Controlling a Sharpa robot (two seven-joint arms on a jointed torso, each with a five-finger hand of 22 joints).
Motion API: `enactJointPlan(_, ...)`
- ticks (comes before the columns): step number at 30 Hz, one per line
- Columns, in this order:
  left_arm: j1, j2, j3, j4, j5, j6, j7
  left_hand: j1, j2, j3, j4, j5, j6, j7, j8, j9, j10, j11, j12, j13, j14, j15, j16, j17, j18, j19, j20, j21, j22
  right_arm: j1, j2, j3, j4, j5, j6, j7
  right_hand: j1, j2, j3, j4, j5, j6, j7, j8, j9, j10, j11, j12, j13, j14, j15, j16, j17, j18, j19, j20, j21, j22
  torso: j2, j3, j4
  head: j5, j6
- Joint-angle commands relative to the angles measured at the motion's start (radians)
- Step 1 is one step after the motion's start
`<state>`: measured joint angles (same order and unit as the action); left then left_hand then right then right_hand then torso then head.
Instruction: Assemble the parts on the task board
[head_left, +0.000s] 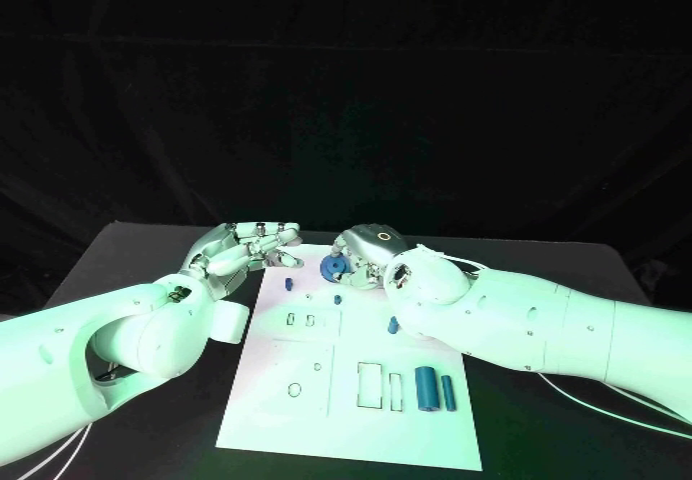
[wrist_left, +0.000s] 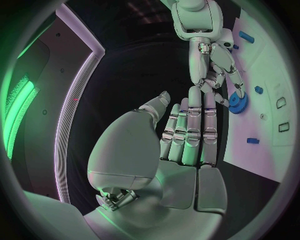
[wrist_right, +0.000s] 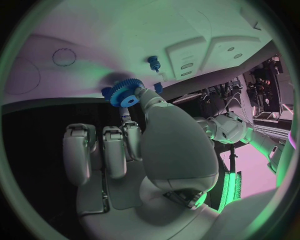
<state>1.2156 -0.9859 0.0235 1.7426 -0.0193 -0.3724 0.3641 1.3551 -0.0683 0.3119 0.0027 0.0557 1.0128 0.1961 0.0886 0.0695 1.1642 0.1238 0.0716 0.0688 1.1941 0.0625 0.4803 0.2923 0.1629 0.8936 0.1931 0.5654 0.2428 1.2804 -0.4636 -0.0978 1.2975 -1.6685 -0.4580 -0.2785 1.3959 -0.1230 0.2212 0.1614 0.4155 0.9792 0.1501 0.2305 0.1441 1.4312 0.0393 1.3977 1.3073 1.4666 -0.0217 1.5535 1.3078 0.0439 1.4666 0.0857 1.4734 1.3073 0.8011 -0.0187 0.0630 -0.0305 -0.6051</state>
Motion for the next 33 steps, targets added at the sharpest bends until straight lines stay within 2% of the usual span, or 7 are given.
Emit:
enactJointPlan(1,0.001,0.003,0.001,0.0,0.002,0.012,0.005,0.005,-0.001,0.002,-0.003,0.001,0.002,0.004,-0.006,0.001,0.003,0.006,-0.004,0.001,-0.007,-0.002,0.005,0.001,0.018,-0.006,0.0,0.003,0.001,-0.001,0.007,0.0,-0.004,-0.024,-0.006,-0.003,0.006,0.002,0.008,0.0,-0.003,0.035,-0.029,0.002,0.019,0.002,0.0,0.002,0.096,0.098,-0.008,0.006,0.235,-0.013,0.028,-0.006,0.003,0.147,0.0,0.0003,0.0006,0.0,-0.001)
enactJointPlan(11,0.001,0.005,0.001,-0.002,0.002,0.012,0.004,0.004,-0.001,0.002,-0.002,0.001,0.002,0.004,-0.006,0.001,0.003,0.006,-0.004,0.001,-0.008,-0.002,0.006,0.001,0.018,-0.007,0.0,0.003,0.001,-0.002,0.025,0.0,-0.023,-0.025,0.013,-0.003,-0.004,-0.004,0.014,0.0,-0.013,0.035,-0.027,-0.004,0.019,-0.001,0.001,-0.002,0.093,0.098,-0.007,0.005,0.233,-0.013,0.027,-0.006,0.002,0.147,-0.001,0.0001,0.0007,0.005,-0.004)
enactJointPlan(16,0.001,0.005,0.001,-0.002,0.002,0.013,0.003,0.004,-0.001,0.002,-0.002,0.001,0.002,0.004,-0.006,0.001,0.003,0.006,-0.004,0.001,-0.008,-0.002,0.006,0.001,0.018,-0.007,0.0,0.003,0.001,-0.002,0.032,0.0,-0.033,-0.026,0.024,-0.009,-0.02,-0.011,0.019,0.002,-0.032,0.03,-0.024,-0.015,0.019,-0.01,0.004,-0.012,0.084,0.098,-0.005,0.005,0.233,-0.013,0.026,-0.004,-0.001,0.145,-0.001,0.0005,-0.0001,0.006,-0.004)
enactJointPlan(20,0.001,0.005,0.001,-0.003,0.002,0.013,0.004,0.004,-0.001,0.002,-0.002,0.001,0.002,0.004,-0.006,0.001,0.003,0.006,-0.004,0.001,-0.008,-0.002,0.006,0.001,0.018,-0.007,0.0,0.003,0.001,-0.002,0.034,0.0,-0.037,-0.026,0.033,-0.016,-0.039,-0.021,0.021,0.006,-0.079,0.012,-0.016,-0.035,0.015,-0.022,0.011,-0.026,0.072,0.097,0.001,0.005,0.232,-0.012,0.022,0.0,-0.005,0.141,-0.001,0.0,-0.0002,0.004,-0.002)
enactJointPlan(22,0.001,0.006,0.001,-0.004,0.002,0.013,0.003,0.003,-0.001,0.002,-0.002,0.001,0.002,0.004,-0.006,0.001,0.002,0.006,-0.004,0.001,-0.008,-0.002,0.006,0.001,0.018,-0.007,0.0,0.003,0.001,-0.003,0.035,0.0,-0.037,-0.026,0.039,-0.015,-0.051,-0.027,0.018,0.008,-0.124,0.0,-0.01,-0.05,0.012,-0.023,0.016,-0.026,0.072,0.098,0.006,0.005,0.234,-0.011,0.022,0.004,-0.007,0.14,-0.001,0.0003,0.0002,0.004,-0.003)
enactJointPlan(23,0.001,0.006,0.001,-0.004,0.002,0.013,0.003,0.003,-0.001,0.002,-0.002,0.001,0.002,0.004,-0.006,0.001,0.002,0.006,-0.004,0.001,-0.009,-0.002,0.006,0.002,0.018,-0.007,0.0,0.003,0.001,-0.003,0.035,0.0,-0.037,-0.026,0.043,-0.014,-0.055,-0.028,0.017,0.009,-0.132,-0.001,-0.009,-0.053,0.012,-0.022,0.018,-0.026,0.073,0.098,0.007,0.005,0.234,-0.011,0.022,0.005,-0.007,0.141,-0.001,0.0002,0.0005,0.004,-0.004)
enactJointPlan(33,0.001,0.008,0.001,-0.006,0.002,0.013,0.003,0.003,-0.001,0.002,-0.002,0.001,0.002,0.004,-0.006,0.001,0.002,0.006,-0.004,0.001,-0.009,-0.002,0.006,0.002,0.018,-0.007,0.0,0.003,0.001,-0.003,0.034,0.0,-0.027,-0.018,0.067,-0.008,-0.061,-0.032,0.015,0.008,-0.133,0.005,-0.009,-0.057,0.013,-0.023,0.018,-0.026,0.073,0.098,0.008,0.007,0.237,-0.011,0.022,0.007,-0.007,0.142,-0.001,0.0005,-0.0007,0.005,-0.006)
